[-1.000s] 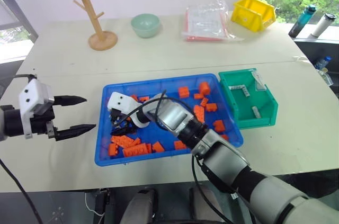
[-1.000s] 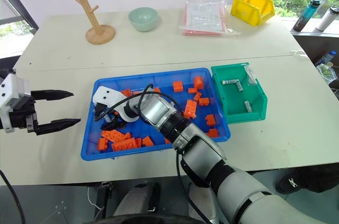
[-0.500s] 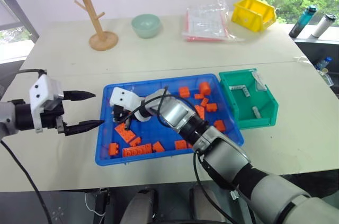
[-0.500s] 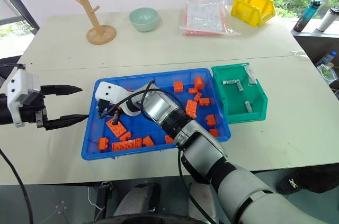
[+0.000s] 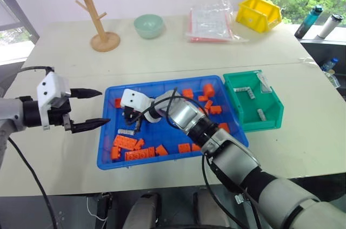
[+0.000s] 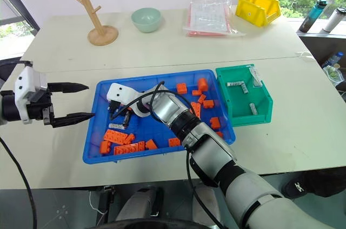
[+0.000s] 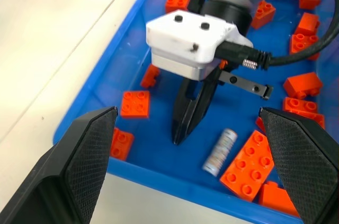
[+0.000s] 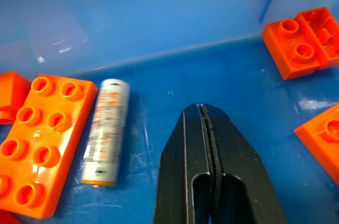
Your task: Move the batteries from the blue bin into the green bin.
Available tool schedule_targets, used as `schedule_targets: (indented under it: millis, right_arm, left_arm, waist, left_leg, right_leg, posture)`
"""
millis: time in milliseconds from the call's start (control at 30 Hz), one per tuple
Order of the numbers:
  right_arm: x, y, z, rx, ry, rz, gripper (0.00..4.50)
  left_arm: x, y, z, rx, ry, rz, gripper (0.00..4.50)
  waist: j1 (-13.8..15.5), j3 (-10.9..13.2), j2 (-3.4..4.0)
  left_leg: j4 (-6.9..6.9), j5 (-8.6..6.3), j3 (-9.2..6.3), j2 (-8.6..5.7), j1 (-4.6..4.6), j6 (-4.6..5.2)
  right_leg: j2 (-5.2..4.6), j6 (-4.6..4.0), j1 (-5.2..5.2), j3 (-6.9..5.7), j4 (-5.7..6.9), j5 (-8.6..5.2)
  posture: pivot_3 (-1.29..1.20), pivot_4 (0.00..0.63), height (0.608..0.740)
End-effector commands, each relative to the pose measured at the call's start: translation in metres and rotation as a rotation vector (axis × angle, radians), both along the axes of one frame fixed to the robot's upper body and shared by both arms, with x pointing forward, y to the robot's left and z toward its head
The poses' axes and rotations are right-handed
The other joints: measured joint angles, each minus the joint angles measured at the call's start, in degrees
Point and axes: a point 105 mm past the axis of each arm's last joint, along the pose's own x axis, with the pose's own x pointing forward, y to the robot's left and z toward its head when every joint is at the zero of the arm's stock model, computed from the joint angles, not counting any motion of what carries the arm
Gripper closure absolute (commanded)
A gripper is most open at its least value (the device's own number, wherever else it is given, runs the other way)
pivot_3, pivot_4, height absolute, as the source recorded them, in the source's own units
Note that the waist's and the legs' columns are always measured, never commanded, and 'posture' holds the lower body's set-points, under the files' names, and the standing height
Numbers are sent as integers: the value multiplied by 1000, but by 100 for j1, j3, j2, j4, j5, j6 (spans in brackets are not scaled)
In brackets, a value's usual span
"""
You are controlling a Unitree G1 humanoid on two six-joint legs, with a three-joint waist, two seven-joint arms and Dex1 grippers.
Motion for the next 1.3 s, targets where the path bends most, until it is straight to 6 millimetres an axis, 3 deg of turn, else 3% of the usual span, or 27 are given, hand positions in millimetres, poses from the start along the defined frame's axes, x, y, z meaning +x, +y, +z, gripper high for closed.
schedule_targets:
  millis: [33, 67, 167, 333, 467, 1000, 1133, 1200, 1300]
  right_arm:
    - [7, -2, 18, 37, -54, -23, 3975]
    - [7, -2, 22, 44, -56, -20, 3753]
    - [-6, -2, 38, 90, -29, 20, 2366]
    - [-34, -6, 43, 108, 33, 108, 2366]
    - [-41, -9, 25, 69, 56, 110, 2366]
    - [-30, -11, -13, 5, 23, 69, 2366]
    - [-30, -12, -9, 36, 34, 65, 3483]
    - [-29, -14, -1, 67, 30, 64, 4351]
    - [-17, -34, 21, 149, 31, -11, 4399]
  left_arm:
    - [0, 0, 3, 9, -20, -7, 0]
    - [-1, 0, 3, 8, -20, -8, 0]
    - [-3, 0, 2, 6, -14, -12, 0]
    - [-4, 0, 0, 7, -10, -16, 0]
    - [-4, -3, -1, 7, -8, -22, 0]
    - [-7, -10, 2, 0, 2, -50, 0]
    - [-7, -12, 1, -8, 11, -61, 0]
    - [-6, -14, 1, -19, 17, -66, 0]
    - [-5, -20, -2, -46, 29, -83, 0]
  waist:
    - [3, 0, 0]
    - [6, 0, 0]
    - [11, 0, 0]
    - [-8, 0, 0]
    - [11, 0, -1]
    - [12, -1, -2]
    - [13, -1, -2]
    - [18, -1, -2]
    - [37, -1, -2]
  left_leg:
    - [0, 0, 0, 0, 0, 0]
    - [0, 0, 0, 0, 0, 0]
    - [3, 0, -1, -3, -3, 0]
    - [2, 0, 3, 2, -8, 0]
    - [-1, 0, 3, 0, -8, 0]
    - [1, 0, 3, -2, -7, 0]
    - [1, 0, 3, -1, -7, 0]
    - [1, 0, 3, -2, -7, 0]
    - [3, 0, 2, -3, -7, 0]
  right_leg:
    - [0, 0, -1, 0, 0, 0]
    - [0, 0, 0, 0, 0, 0]
    - [-1, 0, 0, 0, 0, 0]
    - [-3, 0, 1, 1, 12, 0]
    - [-4, 0, 4, 1, 11, 0]
    - [-4, 0, 6, 1, 8, 0]
    - [-3, 0, 7, 1, 8, 0]
    - [-4, 0, 7, 1, 8, 0]
    - [-4, 0, 8, 1, 8, 0]
  posture:
    - [0, 150, 726]
    - [0, 150, 726]
    - [0, 150, 726]
    - [0, 150, 726]
    - [0, 150, 726]
    - [0, 150, 726]
    - [0, 150, 726]
    - [0, 150, 726]
    - [0, 150, 726]
